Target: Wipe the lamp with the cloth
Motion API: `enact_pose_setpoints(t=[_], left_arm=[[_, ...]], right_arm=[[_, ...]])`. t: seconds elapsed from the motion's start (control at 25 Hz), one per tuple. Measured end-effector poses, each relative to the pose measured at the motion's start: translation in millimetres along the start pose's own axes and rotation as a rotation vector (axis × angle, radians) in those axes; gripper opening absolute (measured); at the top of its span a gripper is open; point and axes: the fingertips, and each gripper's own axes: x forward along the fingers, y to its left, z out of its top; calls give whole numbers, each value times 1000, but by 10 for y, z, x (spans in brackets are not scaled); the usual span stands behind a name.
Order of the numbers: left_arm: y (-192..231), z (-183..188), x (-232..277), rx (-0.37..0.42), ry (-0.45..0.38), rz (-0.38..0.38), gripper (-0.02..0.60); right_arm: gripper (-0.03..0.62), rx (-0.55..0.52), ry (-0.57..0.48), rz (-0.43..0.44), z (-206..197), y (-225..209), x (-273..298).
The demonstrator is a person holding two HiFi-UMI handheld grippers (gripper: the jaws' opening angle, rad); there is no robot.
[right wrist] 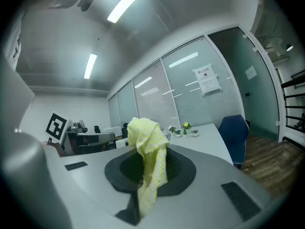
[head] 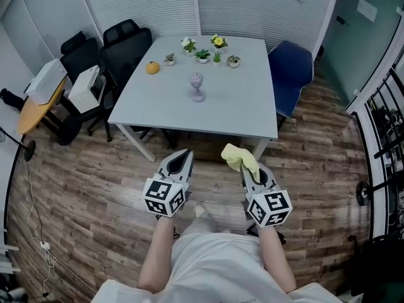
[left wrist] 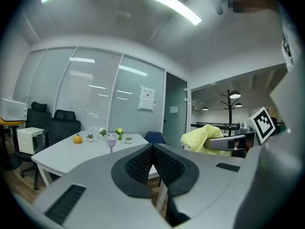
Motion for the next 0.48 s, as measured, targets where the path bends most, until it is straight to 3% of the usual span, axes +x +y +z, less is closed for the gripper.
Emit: enact_pose_setpoints(t=[0.16, 0.2, 0.24, 0.28, 0.48], left_arm=[[4, -28, -49, -26, -19, 11, 3], [26, -7, -67, -45, -45, 19, 49], [57, 23, -86, -64, -73, 31, 223], [87, 51, -108, -76, -96, 44, 278], [164, 29, -161, -69, -83, 71, 288]], right_arm=[[38, -2, 3, 4, -31, 10, -21], [38, -7, 0, 0, -26, 10, -25], [38, -15, -4, -9, -14, 4, -29], [38, -27, -8, -23, 1, -10, -35], [40, -47, -12, -52, 37, -68, 6]])
